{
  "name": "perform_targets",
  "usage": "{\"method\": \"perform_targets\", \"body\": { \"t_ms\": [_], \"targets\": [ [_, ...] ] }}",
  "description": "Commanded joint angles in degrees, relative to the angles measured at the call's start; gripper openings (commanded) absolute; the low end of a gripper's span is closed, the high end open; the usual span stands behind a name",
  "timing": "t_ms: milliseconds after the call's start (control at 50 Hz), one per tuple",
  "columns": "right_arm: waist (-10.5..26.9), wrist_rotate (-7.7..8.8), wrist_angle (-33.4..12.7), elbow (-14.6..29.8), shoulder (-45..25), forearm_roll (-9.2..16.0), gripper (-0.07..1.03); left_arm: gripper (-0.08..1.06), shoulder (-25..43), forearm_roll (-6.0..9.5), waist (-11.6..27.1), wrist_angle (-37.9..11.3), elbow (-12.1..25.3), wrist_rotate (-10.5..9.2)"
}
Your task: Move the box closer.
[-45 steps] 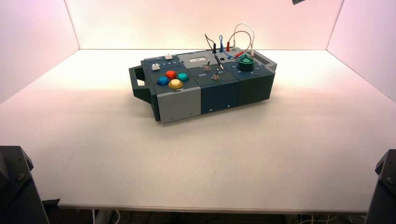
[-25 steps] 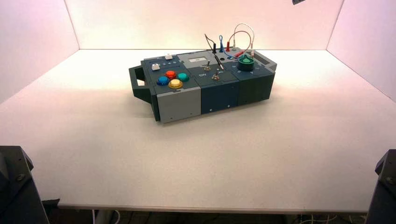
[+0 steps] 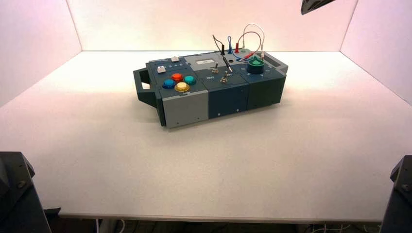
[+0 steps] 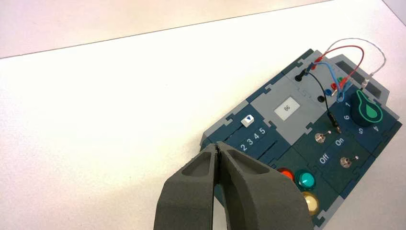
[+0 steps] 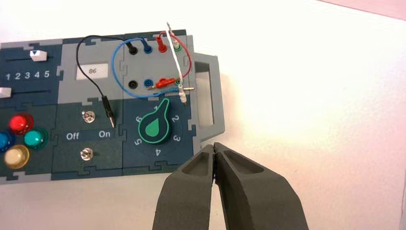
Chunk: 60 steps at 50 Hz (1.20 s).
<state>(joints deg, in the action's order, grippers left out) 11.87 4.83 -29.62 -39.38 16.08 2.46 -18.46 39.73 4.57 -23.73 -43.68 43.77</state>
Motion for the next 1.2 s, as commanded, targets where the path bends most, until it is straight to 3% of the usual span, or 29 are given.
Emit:
{"method": "perform_targets", "body": {
  "t_ms": [20,220,440,660,780,900,1200],
  "targets": [
    [-0.09,0.18,-1.05,4.39,-0.62,-0.62,-0.02,-0.03,0.44,0.62,0.53,0.26,1.05,-0.53],
    [-0.18,0.18,-1.93,8.70,-4.39,-2.37,-0.02,-0.03,3.34,1.76,0.53,-0.97,2.20,-1.49],
    [-0.18,0.35,-2.46,14.50,-11.25,-2.46,-0.02,-0.03,6.77,2.99,0.53,-6.59,5.27,-1.85],
    [-0.18,1.32,-5.54,22.15,-18.63,-3.96,-0.02,-0.03,9.84,4.57,0.53,-5.89,5.80,-3.78],
    [-0.18,1.76,-7.12,25.84,-21.97,-5.10,-0.02,-0.03,11.60,4.48,0.53,-3.25,5.19,-5.19],
    [-0.18,3.25,-8.26,28.92,-25.05,-5.71,-0.02,-0.03,13.18,4.57,0.62,0.44,4.04,-7.29],
    [-0.18,9.84,-11.87,38.32,-34.45,-5.62,-0.02,-0.03,19.34,4.39,0.70,5.27,3.52,-9.67]
  ]
}}
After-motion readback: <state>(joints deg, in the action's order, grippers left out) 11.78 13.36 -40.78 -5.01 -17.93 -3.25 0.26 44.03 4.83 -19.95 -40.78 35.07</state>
